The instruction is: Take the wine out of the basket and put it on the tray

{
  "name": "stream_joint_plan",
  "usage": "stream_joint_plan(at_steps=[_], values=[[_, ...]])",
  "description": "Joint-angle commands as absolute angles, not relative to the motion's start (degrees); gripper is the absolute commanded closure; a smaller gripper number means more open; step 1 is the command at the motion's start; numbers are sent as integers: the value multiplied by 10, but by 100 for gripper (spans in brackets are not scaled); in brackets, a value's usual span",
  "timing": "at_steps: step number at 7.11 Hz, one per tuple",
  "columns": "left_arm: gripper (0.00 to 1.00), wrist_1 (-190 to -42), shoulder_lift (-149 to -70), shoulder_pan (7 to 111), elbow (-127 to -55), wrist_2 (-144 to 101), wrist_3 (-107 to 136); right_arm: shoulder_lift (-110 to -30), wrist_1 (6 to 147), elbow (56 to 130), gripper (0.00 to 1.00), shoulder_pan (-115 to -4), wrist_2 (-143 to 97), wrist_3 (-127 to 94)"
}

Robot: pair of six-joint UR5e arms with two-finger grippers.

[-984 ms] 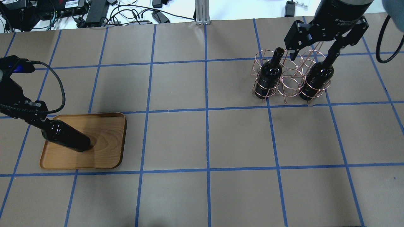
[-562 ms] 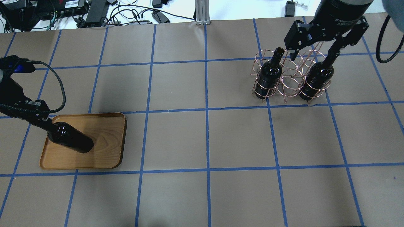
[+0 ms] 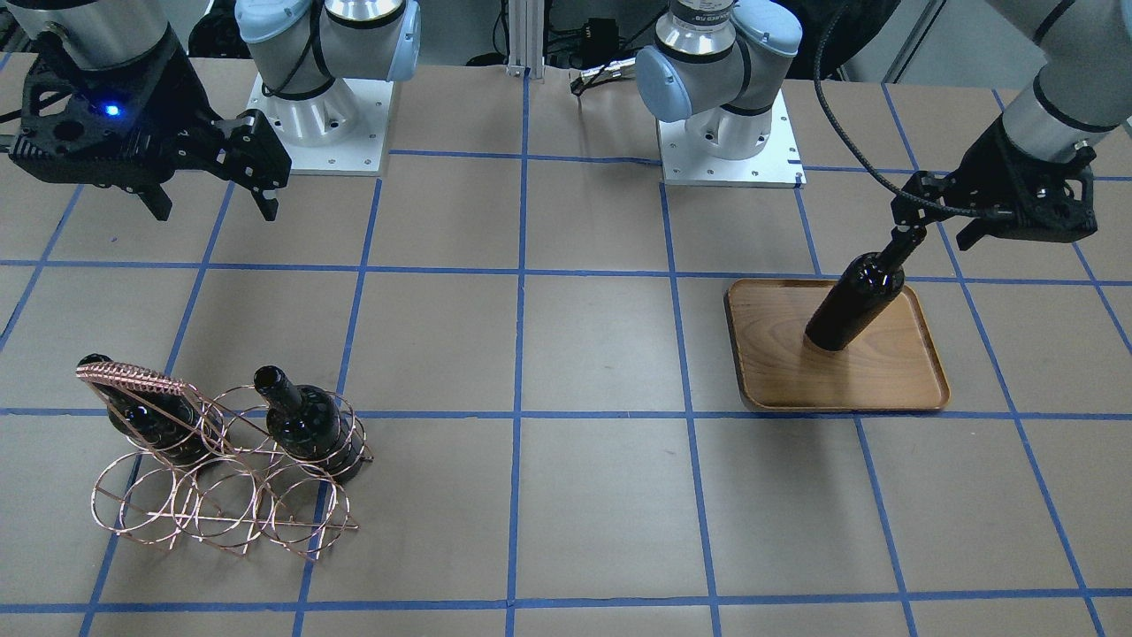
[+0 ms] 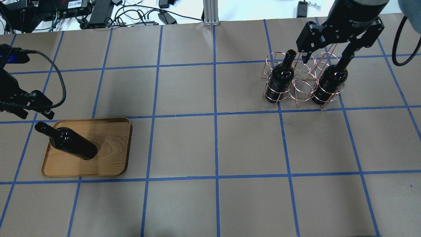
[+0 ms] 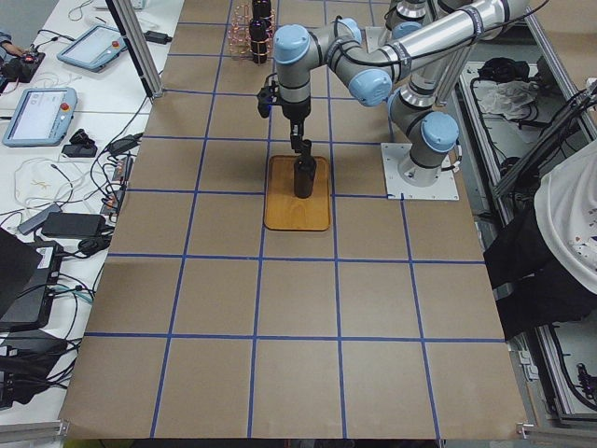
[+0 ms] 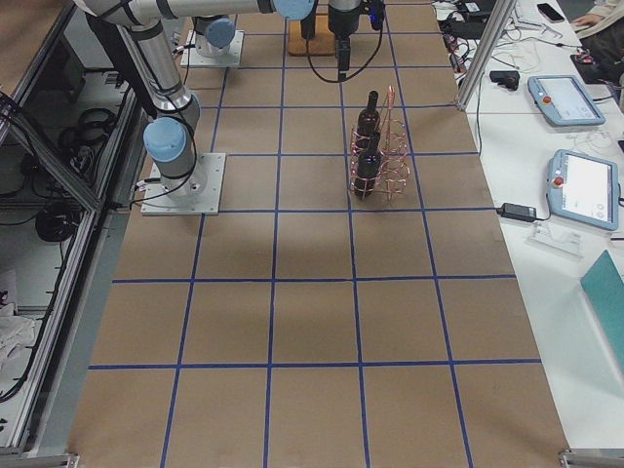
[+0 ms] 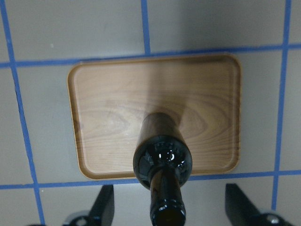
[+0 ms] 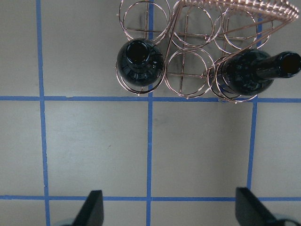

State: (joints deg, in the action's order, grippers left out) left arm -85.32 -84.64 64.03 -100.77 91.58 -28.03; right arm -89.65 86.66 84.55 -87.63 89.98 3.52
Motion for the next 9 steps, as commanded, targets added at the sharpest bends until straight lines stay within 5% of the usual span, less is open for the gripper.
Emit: stream_joint_plan(at_steps=[1,5,9], values=[[0,-912,-852,717,-896,906,-140,-896,867,846,0,-876,899,37],[0,-912,-903,874,-842,955,38,-898,866,846,0,-876,900,37],[0,-909,-902,879,-842,900,33,-899,867,850,0,-876,898,37]])
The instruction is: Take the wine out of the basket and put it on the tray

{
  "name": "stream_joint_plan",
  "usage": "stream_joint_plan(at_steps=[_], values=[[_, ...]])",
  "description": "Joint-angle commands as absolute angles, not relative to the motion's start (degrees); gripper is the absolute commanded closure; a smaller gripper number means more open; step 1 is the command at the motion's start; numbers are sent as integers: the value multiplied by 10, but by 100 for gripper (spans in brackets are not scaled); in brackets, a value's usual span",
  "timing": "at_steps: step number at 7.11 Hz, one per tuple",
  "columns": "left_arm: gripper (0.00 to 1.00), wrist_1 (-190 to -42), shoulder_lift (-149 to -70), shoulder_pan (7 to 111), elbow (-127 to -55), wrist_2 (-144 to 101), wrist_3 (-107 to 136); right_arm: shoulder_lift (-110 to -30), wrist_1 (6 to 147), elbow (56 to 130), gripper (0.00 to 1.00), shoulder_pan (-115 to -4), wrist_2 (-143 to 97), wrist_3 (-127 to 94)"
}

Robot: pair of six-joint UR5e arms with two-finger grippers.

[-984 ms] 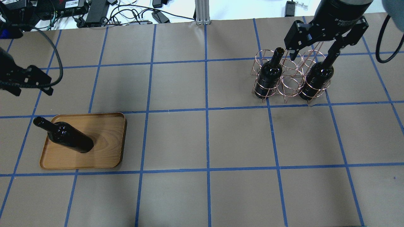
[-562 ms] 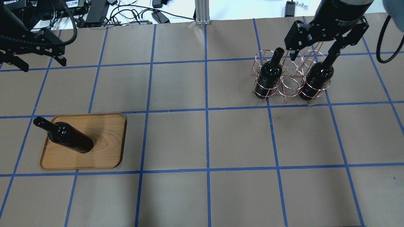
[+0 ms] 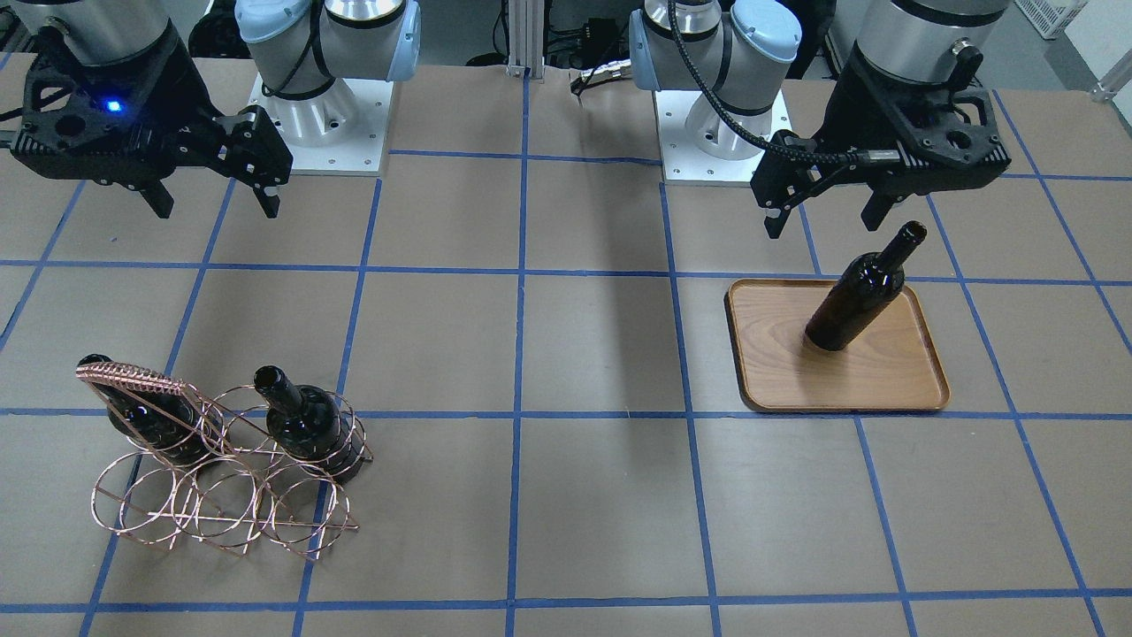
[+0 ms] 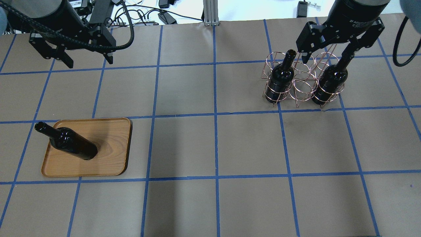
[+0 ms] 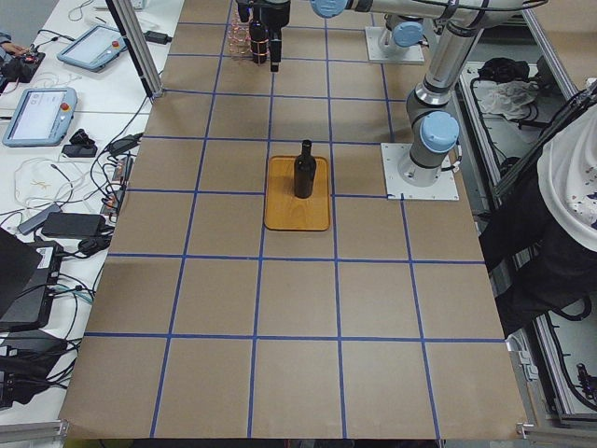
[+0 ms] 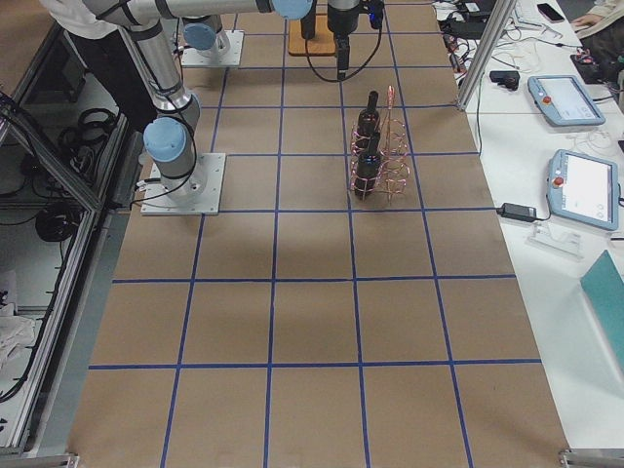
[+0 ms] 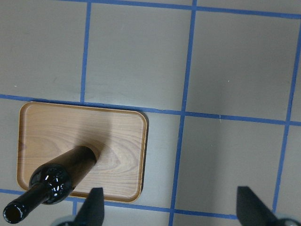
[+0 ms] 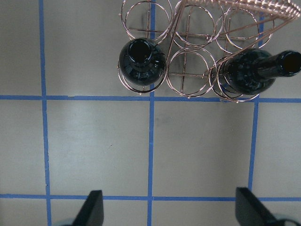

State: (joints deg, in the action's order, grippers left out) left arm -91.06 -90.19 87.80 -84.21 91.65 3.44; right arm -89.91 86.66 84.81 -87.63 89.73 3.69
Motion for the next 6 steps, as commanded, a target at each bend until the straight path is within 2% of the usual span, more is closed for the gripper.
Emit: stream_joint_plan(at_steps=[1,6], values=[[0,-897,-902,876,-842,874,29,-899,867,850,0,-876,899,37],[0,-896,-898,876,-846,879,30,-899,871,851,0,-876,894,35]])
